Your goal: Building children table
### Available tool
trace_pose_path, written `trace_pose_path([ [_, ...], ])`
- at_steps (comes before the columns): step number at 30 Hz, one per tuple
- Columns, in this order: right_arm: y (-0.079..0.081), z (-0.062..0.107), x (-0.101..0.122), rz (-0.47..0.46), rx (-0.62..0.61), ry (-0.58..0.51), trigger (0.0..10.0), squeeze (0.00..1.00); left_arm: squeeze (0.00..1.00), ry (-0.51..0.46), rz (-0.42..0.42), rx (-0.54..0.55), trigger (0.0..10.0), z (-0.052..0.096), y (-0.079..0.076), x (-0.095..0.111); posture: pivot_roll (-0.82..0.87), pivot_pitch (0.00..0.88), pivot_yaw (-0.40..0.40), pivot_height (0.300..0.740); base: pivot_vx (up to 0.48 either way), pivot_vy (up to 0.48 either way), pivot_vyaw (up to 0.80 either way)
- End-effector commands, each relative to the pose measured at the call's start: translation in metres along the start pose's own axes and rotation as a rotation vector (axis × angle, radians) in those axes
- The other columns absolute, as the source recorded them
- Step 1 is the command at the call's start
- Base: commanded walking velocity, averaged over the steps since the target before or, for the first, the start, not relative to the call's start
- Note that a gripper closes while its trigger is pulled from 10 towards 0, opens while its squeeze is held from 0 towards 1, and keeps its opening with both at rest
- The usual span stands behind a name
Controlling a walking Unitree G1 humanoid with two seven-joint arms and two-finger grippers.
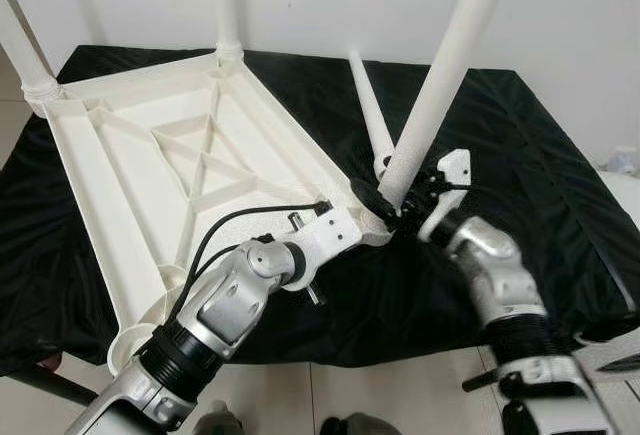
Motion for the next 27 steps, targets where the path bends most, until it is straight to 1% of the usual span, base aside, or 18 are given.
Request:
trace_pose_path([
  [1,-0.003,0.003,-0.005,-0.001,0.024,0.024,10.0,0.00,0.00,-0.066,-0.060,-0.039,10.0,0.001,-0.006,0.018,0.04,0.000,-0.080,0.740,0.000,0.000,0.00],
  [3,-0.009,0.005,-0.008,-0.006,0.046,0.053,10.0,0.00,0.00,-0.065,-0.061,-0.036,10.0,0.001,-0.005,0.018,0.05,0.000,-0.079,0.740,0.000,0.000,0.00],
  [4,-0.009,0.005,-0.008,-0.006,0.046,0.053,10.0,0.00,0.00,-0.065,-0.061,-0.036,10.0,0.001,-0.005,0.018,0.05,0.000,-0.079,0.740,0.000,0.000,0.00],
  [7,-0.016,0.007,-0.010,-0.015,0.057,0.070,10.0,0.00,0.00,-0.063,-0.061,-0.032,10.0,0.002,-0.003,0.018,0.05,0.000,-0.079,0.740,0.000,0.000,0.00],
  [13,-0.018,0.006,-0.010,-0.016,0.064,0.074,10.0,0.00,0.00,-0.061,-0.060,-0.030,10.0,0.002,-0.003,0.018,0.05,0.000,-0.076,0.740,0.000,0.000,0.00],
  [14,-0.018,0.005,-0.010,-0.026,0.077,0.072,1.7,0.00,0.00,-0.059,-0.061,-0.031,10.0,0.003,-0.003,0.017,0.05,0.000,-0.074,0.740,0.000,0.000,0.00],
  [17,-0.018,0.005,-0.010,-0.029,0.084,0.069,1.7,0.00,0.00,-0.059,-0.062,-0.031,10.0,0.003,-0.003,0.017,0.05,0.000,-0.074,0.740,0.000,0.000,0.00],
  [18,-0.017,0.005,-0.011,-0.048,0.096,0.064,0.0,0.00,0.00,-0.059,-0.062,-0.032,10.0,0.003,-0.003,0.017,0.05,0.000,-0.074,0.740,0.000,0.000,0.00],
  [24,-0.015,0.005,-0.012,-0.067,0.118,0.060,0.0,0.00,0.00,-0.060,-0.059,-0.032,10.0,0.002,-0.004,0.017,0.04,0.000,-0.075,0.740,0.000,0.000,0.00],
  [27,-0.011,0.005,-0.012,-0.083,0.124,0.040,0.0,0.00,0.00,-0.062,-0.058,-0.035,10.0,0.002,-0.004,0.018,0.04,0.000,-0.075,0.740,0.000,0.000,0.00],
])
Point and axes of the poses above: a point about 5 cm out from each wrist's last joint towards the gripper, its own z axis pointing back from the gripper into the wrist, its own x axis along the axis of the wrist's last joint, y = z × x, the point moved 1 cm from there along -z, pointing out of the wrist towards the gripper, and after that the axes turned 1 degree about -z, right-handed, at the moved point
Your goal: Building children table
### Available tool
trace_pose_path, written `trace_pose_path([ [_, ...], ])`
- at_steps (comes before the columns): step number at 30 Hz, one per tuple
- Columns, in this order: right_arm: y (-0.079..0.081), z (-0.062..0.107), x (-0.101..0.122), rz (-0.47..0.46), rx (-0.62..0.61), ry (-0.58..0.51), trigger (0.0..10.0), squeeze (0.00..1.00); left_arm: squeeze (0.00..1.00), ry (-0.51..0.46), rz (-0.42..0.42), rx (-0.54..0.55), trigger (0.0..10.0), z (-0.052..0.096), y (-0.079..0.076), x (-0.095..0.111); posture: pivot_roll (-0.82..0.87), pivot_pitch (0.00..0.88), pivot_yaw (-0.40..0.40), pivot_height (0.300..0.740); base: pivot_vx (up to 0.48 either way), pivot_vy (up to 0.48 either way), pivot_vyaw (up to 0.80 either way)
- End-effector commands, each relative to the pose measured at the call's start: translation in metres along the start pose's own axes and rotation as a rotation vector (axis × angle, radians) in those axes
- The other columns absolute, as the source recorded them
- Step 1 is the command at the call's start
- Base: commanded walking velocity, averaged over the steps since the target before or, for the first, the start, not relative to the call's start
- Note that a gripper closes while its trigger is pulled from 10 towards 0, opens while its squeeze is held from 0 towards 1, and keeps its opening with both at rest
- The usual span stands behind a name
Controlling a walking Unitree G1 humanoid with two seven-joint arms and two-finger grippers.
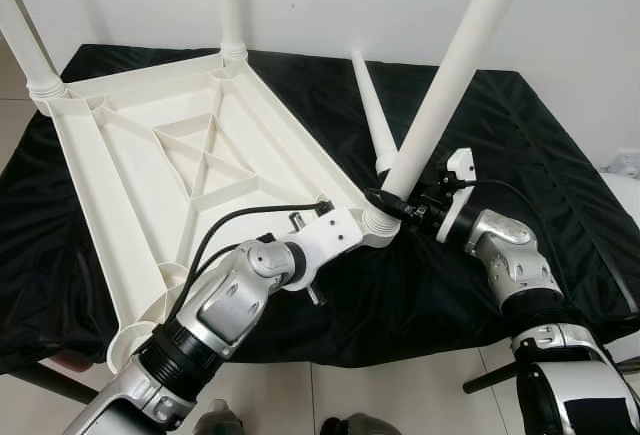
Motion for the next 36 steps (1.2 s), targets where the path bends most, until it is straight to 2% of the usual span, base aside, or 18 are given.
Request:
trace_pose_path([
  [1,0.000,0.003,0.001,-0.035,-0.011,-0.034,0.0,0.00,0.00,-0.062,-0.050,-0.033,10.0,0.002,-0.005,0.017,0.04,0.000,-0.074,0.740,0.000,0.000,0.00],
  [3,0.002,0.002,0.002,-0.030,-0.016,-0.039,0.0,0.00,0.00,-0.062,-0.050,-0.034,10.0,0.002,-0.005,0.017,0.04,0.000,-0.075,0.740,0.000,0.000,0.00],
  [4,0.002,0.002,0.002,-0.023,-0.027,-0.038,7.6,0.00,0.00,-0.062,-0.050,-0.034,10.0,0.002,-0.005,0.017,0.04,0.000,-0.075,0.740,0.000,0.000,0.00],
  [7,0.002,0.001,0.001,-0.018,-0.035,-0.037,7.6,0.00,0.00,-0.062,-0.050,-0.035,10.0,0.002,-0.005,0.017,0.04,0.000,-0.075,0.740,0.000,0.000,0.00],
  [8,0.002,0.001,0.001,-0.001,-0.055,-0.028,10.0,0.00,0.00,-0.062,-0.050,-0.035,10.0,0.002,-0.006,0.017,0.04,0.000,-0.077,0.740,0.000,0.000,0.00],
  [14,-0.002,-0.009,-0.001,0.032,-0.265,-0.014,10.0,0.00,0.00,-0.065,-0.044,-0.033,10.0,0.001,-0.006,0.017,0.04,0.003,-0.084,0.740,0.000,0.000,0.00],
  [18,-0.001,-0.012,-0.001,0.025,-0.321,-0.017,10.0,0.00,0.00,-0.065,-0.042,-0.032,10.0,0.001,-0.007,0.017,0.04,0.003,-0.085,0.740,0.000,0.000,0.00],
  [21,0.006,-0.021,0.007,0.019,-0.390,-0.059,10.0,0.00,0.00,-0.064,-0.038,-0.034,10.0,0.001,-0.008,0.016,0.04,0.002,-0.083,0.740,0.000,0.000,0.00],
  [25,0.015,-0.029,0.011,0.015,-0.413,-0.092,10.0,0.00,0.00,-0.063,-0.039,-0.036,10.0,0.001,-0.008,0.016,0.04,0.001,-0.082,0.740,0.000,0.000,0.00],
  [29,0.031,-0.041,0.016,0.010,-0.468,-0.127,10.0,0.00,0.00,-0.064,-0.038,-0.037,10.0,0.000,-0.008,0.017,0.04,0.001,-0.081,0.740,0.000,0.000,0.00],
  [31,0.031,-0.041,0.016,0.010,-0.468,-0.127,10.0,0.00,0.00,-0.064,-0.038,-0.037,10.0,0.000,-0.008,0.017,0.04,0.001,-0.081,0.740,0.000,0.000,0.00],
  [33,0.041,-0.048,0.014,-0.019,-0.547,-0.118,10.0,0.00,0.00,-0.063,-0.039,-0.039,10.0,0.000,-0.009,0.016,0.04,0.000,-0.082,0.740,0.000,0.000,0.00],
  [34,0.041,-0.048,0.014,-0.019,-0.547,-0.118,10.0,0.00,0.00,-0.063,-0.039,-0.039,10.0,0.000,-0.009,0.016,0.04,0.000,-0.082,0.740,0.000,0.000,0.00],
  [35,0.049,-0.053,0.011,-0.034,-0.632,-0.098,10.0,0.00,0.00,-0.062,-0.039,-0.041,10.0,0.001,-0.010,0.016,0.04,0.000,-0.083,0.740,0.000,0.000,0.00],
  [36,0.049,-0.053,0.011,-0.034,-0.632,-0.098,10.0,0.00,0.00,-0.062,-0.039,-0.041,10.0,0.001,-0.010,0.016,0.04,0.000,-0.083,0.740,0.000,0.000,0.00],
])
Point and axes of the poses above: a point about 5 cm out from each wrist's last joint towards the gripper, its own z axis pointing back from the gripper into the wrist, its own x axis along the axis of the wrist's last joint, y = z × x, the point moved 1 cm from there along -z, pointing out of the wrist towards the gripper, and after that the axes turned 1 degree about -z, right-handed, at the moved point
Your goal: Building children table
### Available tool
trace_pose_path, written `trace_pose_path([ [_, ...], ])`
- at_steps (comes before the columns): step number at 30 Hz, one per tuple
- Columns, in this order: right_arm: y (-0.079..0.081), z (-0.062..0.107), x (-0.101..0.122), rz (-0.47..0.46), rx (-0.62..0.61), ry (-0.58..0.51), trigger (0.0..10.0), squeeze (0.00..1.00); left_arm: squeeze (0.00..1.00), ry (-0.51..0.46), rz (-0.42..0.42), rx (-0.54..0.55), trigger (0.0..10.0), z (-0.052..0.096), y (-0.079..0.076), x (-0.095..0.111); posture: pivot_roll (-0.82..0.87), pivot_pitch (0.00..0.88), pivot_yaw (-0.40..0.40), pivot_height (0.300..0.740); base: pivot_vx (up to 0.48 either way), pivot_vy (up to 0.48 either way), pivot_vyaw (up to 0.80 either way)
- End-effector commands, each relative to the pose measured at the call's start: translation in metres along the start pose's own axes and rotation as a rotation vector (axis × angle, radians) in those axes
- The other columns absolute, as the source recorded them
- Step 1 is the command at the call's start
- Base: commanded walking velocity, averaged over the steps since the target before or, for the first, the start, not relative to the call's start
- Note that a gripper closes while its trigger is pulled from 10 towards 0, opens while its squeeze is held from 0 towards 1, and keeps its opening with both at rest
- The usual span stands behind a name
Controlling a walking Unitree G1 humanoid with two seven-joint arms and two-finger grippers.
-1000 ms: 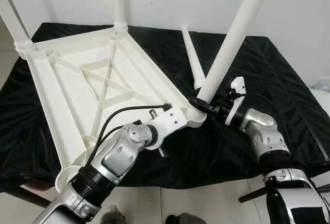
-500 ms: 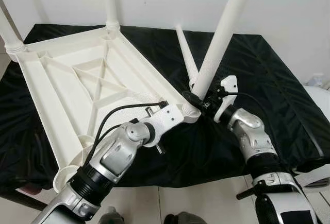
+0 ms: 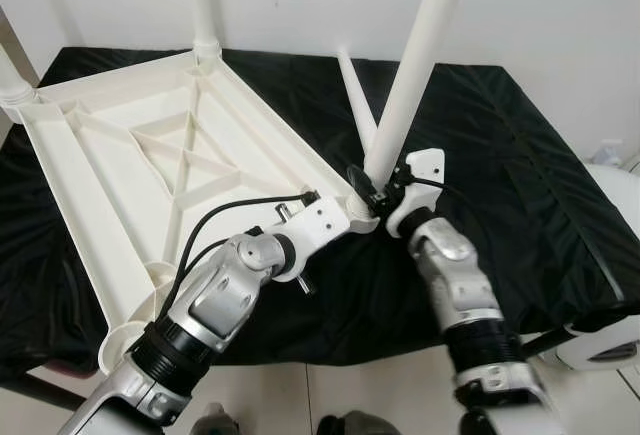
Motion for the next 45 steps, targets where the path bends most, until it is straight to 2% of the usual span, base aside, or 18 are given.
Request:
trace_pose_path([
  [1,0.007,-0.004,0.003,0.002,-0.045,0.000,10.0,0.00,0.00,-0.080,-0.052,-0.091,10.0,-0.003,-0.020,0.020,0.04,0.000,-0.083,0.740,0.000,0.000,0.00],
  [4,0.022,-0.006,-0.002,0.004,-0.156,0.029,10.0,0.00,0.00,-0.081,-0.052,-0.094,10.0,-0.004,-0.021,0.020,0.04,0.000,-0.089,0.740,0.000,0.000,0.00],
  [7,0.027,-0.007,-0.002,0.004,-0.168,0.033,10.0,0.00,0.00,-0.082,-0.052,-0.095,10.0,-0.004,-0.022,0.020,0.04,0.000,-0.091,0.740,0.000,0.000,0.00],
  [8,0.037,-0.007,-0.001,-0.010,-0.144,0.034,10.0,0.00,0.00,-0.084,-0.051,-0.093,10.0,-0.005,-0.022,0.021,0.04,0.000,-0.091,0.740,0.000,0.000,0.00],
  [9,0.039,-0.007,-0.001,-0.013,-0.135,0.036,10.0,0.00,0.00,-0.084,-0.051,-0.093,10.0,-0.005,-0.022,0.021,0.04,0.000,-0.092,0.740,0.000,0.000,0.00],
  [20,0.028,-0.001,-0.004,0.012,-0.180,0.054,10.0,0.01,0.00,-0.087,-0.053,-0.087,10.0,-0.006,-0.021,0.021,0.04,0.000,-0.098,0.740,0.000,0.000,0.00],
  [21,0.028,0.000,-0.004,0.009,-0.173,0.050,10.0,0.60,0.00,-0.086,-0.054,-0.087,10.0,-0.006,-0.021,0.021,0.04,0.000,-0.098,0.740,0.000,0.000,0.00],
  [22,0.028,0.000,-0.004,0.009,-0.173,0.050,10.0,0.60,0.00,-0.086,-0.054,-0.087,10.0,-0.006,-0.021,0.021,0.04,0.000,-0.098,0.740,0.000,0.000,0.00],
  [23,0.027,0.001,-0.005,-0.011,-0.156,0.049,10.0,0.95,0.00,-0.085,-0.054,-0.088,10.0,-0.006,-0.021,0.021,0.04,0.000,-0.098,0.740,0.000,0.000,0.00],
  [24,0.027,0.002,-0.005,-0.035,-0.133,0.045,10.0,1.00,0.00,-0.085,-0.054,-0.088,10.0,-0.006,-0.021,0.020,0.04,0.000,-0.098,0.740,0.000,0.000,0.00],
  [34,0.018,0.007,0.005,-0.054,-0.004,-0.020,10.0,1.00,0.00,-0.085,-0.054,-0.090,10.0,-0.005,-0.022,0.020,0.04,0.000,-0.100,0.740,0.000,0.000,0.00],
  [35,0.016,0.008,0.006,-0.053,0.042,-0.027,10.0,0.59,0.00,-0.085,-0.054,-0.089,10.0,-0.006,-0.022,0.020,0.04,0.000,-0.099,0.740,0.000,0.000,0.00],
  [37,0.014,0.008,0.007,-0.052,0.073,-0.032,10.0,0.59,0.00,-0.085,-0.054,-0.089,10.0,-0.006,-0.022,0.020,0.04,0.000,-0.099,0.740,0.000,0.000,0.00],
  [38,0.009,0.008,0.007,-0.043,0.129,-0.038,10.0,0.00,0.00,-0.086,-0.054,-0.089,10.0,-0.006,-0.022,0.021,0.04,0.000,-0.098,0.740,0.000,0.000,0.00],
  [39,0.009,0.008,0.007,-0.043,0.129,-0.038,10.0,0.00,0.00,-0.086,-0.054,-0.089,10.0,-0.006,-0.022,0.021,0.04,0.000,-0.098,0.740,0.000,0.000,0.00],
  [42,-0.010,0.010,0.008,-0.008,0.302,-0.028,10.0,0.00,0.00,-0.088,-0.055,-0.088,10.0,-0.006,-0.021,0.022,0.04,0.000,-0.097,0.740,0.000,0.000,0.00],
  [43,-0.010,0.010,0.008,-0.008,0.302,-0.028,10.0,0.00,0.00,-0.088,-0.055,-0.088,10.0,-0.006,-0.021,0.022,0.04,0.000,-0.097,0.740,0.000,0.000,0.00],
  [45,-0.022,0.011,0.005,0.008,0.391,0.003,10.0,0.00,0.00,-0.088,-0.056,-0.086,10.0,-0.006,-0.020,0.022,0.05,0.000,-0.094,0.740,0.000,0.000,0.00],
])
Point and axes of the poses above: a point about 5 cm out from each wrist's last joint towards the gripper, its own z axis pointing back from the gripper into the wrist, its own x axis along the axis of the wrist's last joint, y = z × x, the point moved 1 cm from there along -z, pointing out of the wrist towards the gripper, and after that the axes turned 1 degree about -z, right-handed, at the moved point
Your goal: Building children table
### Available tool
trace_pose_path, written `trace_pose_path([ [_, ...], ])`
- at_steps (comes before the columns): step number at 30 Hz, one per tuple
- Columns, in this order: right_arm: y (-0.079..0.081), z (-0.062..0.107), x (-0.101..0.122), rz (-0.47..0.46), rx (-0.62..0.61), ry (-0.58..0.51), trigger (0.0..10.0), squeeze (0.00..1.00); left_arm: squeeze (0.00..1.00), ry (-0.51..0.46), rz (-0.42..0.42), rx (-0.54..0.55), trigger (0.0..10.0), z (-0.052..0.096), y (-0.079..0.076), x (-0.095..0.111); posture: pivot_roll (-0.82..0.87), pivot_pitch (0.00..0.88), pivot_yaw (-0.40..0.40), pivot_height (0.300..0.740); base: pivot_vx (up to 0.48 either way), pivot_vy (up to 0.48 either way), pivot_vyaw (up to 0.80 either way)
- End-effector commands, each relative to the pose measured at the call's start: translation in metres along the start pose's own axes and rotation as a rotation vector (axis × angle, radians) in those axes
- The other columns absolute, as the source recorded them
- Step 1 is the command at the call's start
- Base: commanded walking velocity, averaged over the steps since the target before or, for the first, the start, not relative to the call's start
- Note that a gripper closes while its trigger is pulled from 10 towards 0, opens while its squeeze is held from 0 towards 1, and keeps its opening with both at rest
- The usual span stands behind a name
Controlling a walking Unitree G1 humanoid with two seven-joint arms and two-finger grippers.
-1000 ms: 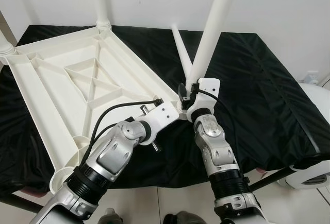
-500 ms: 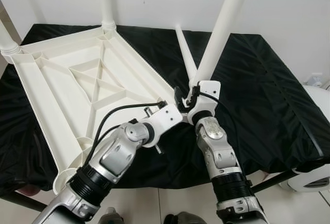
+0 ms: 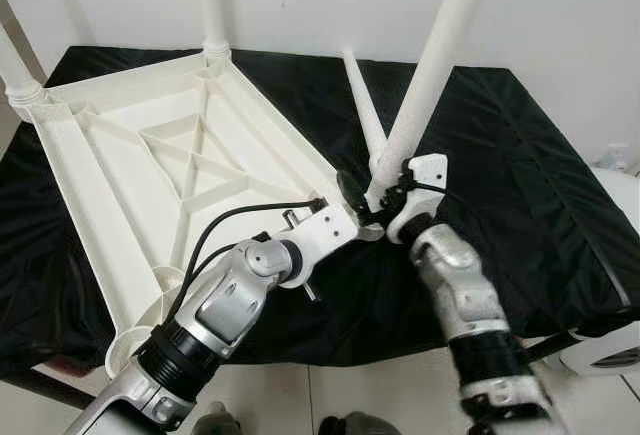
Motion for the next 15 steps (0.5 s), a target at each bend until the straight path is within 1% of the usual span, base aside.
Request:
trace_pose_path([
  [1,-0.002,0.001,-0.004,-0.014,0.065,0.010,10.0,0.00,0.00,-0.077,-0.058,-0.050,10.0,-0.001,-0.009,0.018,0.05,0.000,-0.094,0.740,0.000,0.000,0.00],
  [2,-0.002,0.001,-0.004,-0.014,0.065,0.010,10.0,0.00,0.00,-0.077,-0.058,-0.050,10.0,-0.001,-0.009,0.018,0.05,0.000,-0.094,0.740,0.000,0.000,0.00],
  [3,-0.008,0.003,-0.006,-0.006,0.104,0.039,10.0,0.00,0.00,-0.075,-0.060,-0.048,10.0,-0.001,-0.008,0.018,0.05,0.000,-0.093,0.740,0.000,0.000,0.00],
  [5,-0.010,0.003,-0.006,-0.005,0.117,0.048,10.0,0.00,0.00,-0.075,-0.061,-0.047,10.0,0.000,-0.007,0.018,0.05,0.000,-0.093,0.740,0.000,0.000,0.00],
  [7,-0.016,0.005,-0.008,0.011,0.162,0.076,10.0,0.00,0.00,-0.075,-0.062,-0.043,10.0,0.000,-0.006,0.019,0.05,0.000,-0.090,0.740,0.000,0.000,0.00],
  [9,-0.021,0.006,-0.008,0.007,0.199,0.098,10.0,0.00,0.00,-0.077,-0.062,-0.041,10.0,0.000,-0.005,0.020,0.05,0.000,-0.087,0.740,0.000,0.000,0.00],
  [10,-0.021,0.006,-0.008,0.007,0.199,0.098,10.0,0.00,0.00,-0.077,-0.062,-0.041,10.0,0.000,-0.005,0.020,0.05,0.000,-0.087,0.740,0.000,0.000,0.00],
  [12,-0.026,0.006,-0.009,0.014,0.240,0.120,10.0,0.00,0.00,-0.079,-0.063,-0.041,10.0,0.000,-0.004,0.021,0.05,0.000,-0.081,0.740,0.000,0.000,0.00],
  [13,-0.026,0.006,-0.009,0.014,0.240,0.120,10.0,0.00,0.00,-0.079,-0.063,-0.041,10.0,0.000,-0.004,0.021,0.05,0.000,-0.081,0.740,0.000,0.000,0.00],
  [15,-0.033,0.006,-0.010,0.025,0.253,0.127,10.0,0.00,0.00,-0.081,-0.064,-0.042,10.0,0.000,-0.004,0.022,0.05,0.000,-0.081,0.740,0.000,0.000,0.00],
])
Point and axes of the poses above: a point about 5 cm out from each wrist's last joint towards the gripper, its own z axis pointing back from the gripper into the wrist, its own x axis along the axis of the wrist's last joint, y = z × x, the point moved 1 cm from there along -z, pointing out of the wrist towards the gripper, and after that the axes turned 1 degree about -z, right-handed, at the moved point
